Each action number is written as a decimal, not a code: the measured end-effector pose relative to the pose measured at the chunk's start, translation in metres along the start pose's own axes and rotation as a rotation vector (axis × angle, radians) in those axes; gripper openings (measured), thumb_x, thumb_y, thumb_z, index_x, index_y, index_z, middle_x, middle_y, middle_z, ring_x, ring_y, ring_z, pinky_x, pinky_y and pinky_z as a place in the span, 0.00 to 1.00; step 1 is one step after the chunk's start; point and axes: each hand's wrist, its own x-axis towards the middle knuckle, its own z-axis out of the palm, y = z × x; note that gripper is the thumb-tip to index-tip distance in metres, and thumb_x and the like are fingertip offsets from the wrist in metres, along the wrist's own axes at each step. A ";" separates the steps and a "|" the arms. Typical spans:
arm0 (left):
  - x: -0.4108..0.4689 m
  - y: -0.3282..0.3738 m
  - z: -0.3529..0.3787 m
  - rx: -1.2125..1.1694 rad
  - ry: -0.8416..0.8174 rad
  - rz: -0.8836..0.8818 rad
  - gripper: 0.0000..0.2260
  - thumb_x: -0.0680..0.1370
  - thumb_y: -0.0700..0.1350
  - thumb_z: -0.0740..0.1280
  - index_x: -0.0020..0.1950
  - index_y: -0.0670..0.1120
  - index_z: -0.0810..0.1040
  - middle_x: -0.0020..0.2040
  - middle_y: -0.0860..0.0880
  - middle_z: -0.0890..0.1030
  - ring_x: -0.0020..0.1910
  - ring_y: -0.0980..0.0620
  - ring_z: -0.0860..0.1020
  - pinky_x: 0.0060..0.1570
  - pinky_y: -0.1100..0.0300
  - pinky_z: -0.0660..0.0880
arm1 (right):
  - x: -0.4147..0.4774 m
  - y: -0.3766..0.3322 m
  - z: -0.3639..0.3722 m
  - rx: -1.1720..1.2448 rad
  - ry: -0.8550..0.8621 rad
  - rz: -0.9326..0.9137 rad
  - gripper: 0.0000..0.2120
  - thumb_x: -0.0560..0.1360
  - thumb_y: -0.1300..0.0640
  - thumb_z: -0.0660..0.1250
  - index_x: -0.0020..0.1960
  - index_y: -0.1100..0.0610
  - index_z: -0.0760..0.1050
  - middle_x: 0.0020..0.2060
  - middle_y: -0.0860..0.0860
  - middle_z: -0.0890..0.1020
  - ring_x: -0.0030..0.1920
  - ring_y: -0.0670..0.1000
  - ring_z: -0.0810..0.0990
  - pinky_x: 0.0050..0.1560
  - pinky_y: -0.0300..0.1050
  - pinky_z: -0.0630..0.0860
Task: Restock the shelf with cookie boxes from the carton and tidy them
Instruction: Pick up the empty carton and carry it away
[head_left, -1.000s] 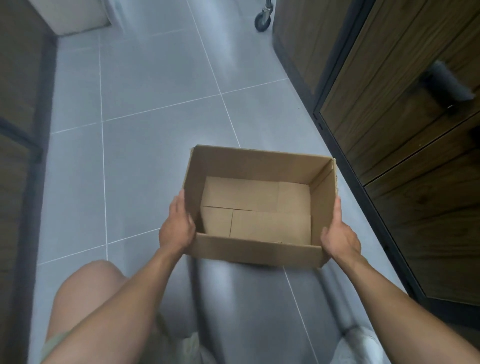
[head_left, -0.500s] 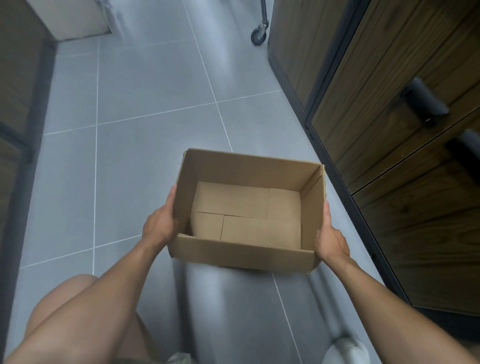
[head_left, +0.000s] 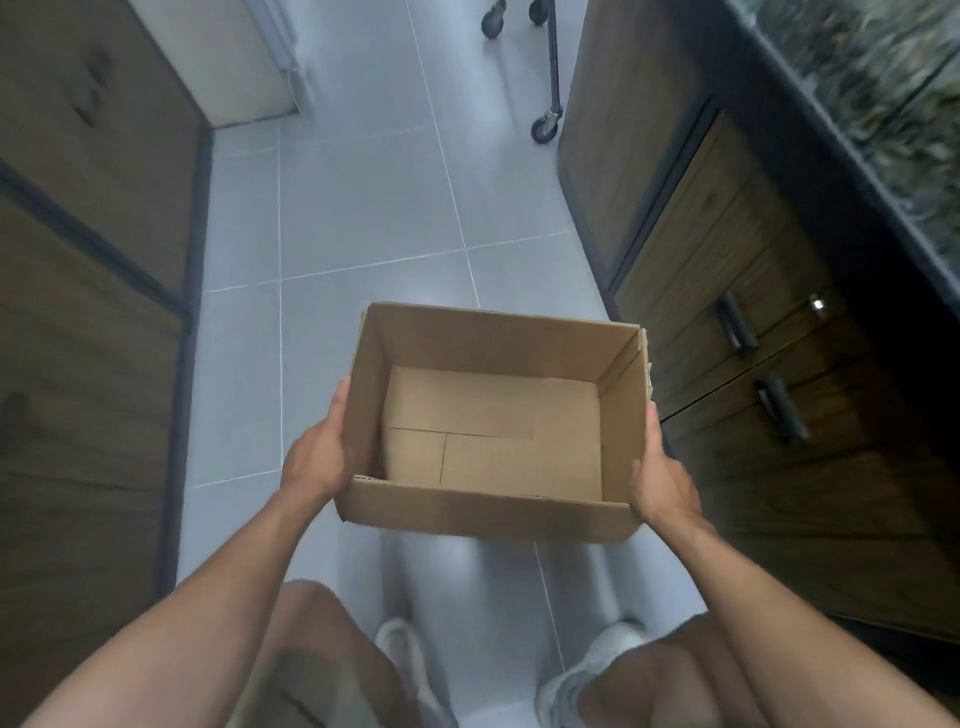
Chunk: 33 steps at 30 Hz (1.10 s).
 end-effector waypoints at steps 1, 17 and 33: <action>-0.015 0.005 -0.025 -0.007 0.004 -0.005 0.44 0.80 0.36 0.57 0.81 0.69 0.35 0.43 0.43 0.77 0.40 0.40 0.77 0.44 0.49 0.74 | -0.011 -0.009 -0.021 0.015 0.000 -0.019 0.47 0.85 0.57 0.57 0.73 0.30 0.20 0.45 0.57 0.81 0.41 0.57 0.81 0.48 0.56 0.81; -0.159 0.070 -0.300 -0.053 0.176 0.058 0.43 0.82 0.36 0.59 0.81 0.69 0.37 0.38 0.42 0.79 0.35 0.42 0.79 0.39 0.44 0.79 | -0.157 -0.106 -0.286 0.087 0.043 -0.109 0.49 0.82 0.60 0.57 0.69 0.25 0.19 0.42 0.56 0.84 0.40 0.58 0.83 0.51 0.60 0.82; -0.173 0.138 -0.340 0.091 0.005 0.681 0.40 0.82 0.38 0.59 0.85 0.65 0.42 0.41 0.43 0.77 0.36 0.41 0.72 0.40 0.49 0.70 | -0.396 -0.055 -0.265 0.304 0.305 0.447 0.44 0.84 0.58 0.59 0.79 0.33 0.28 0.37 0.53 0.82 0.35 0.55 0.80 0.40 0.53 0.78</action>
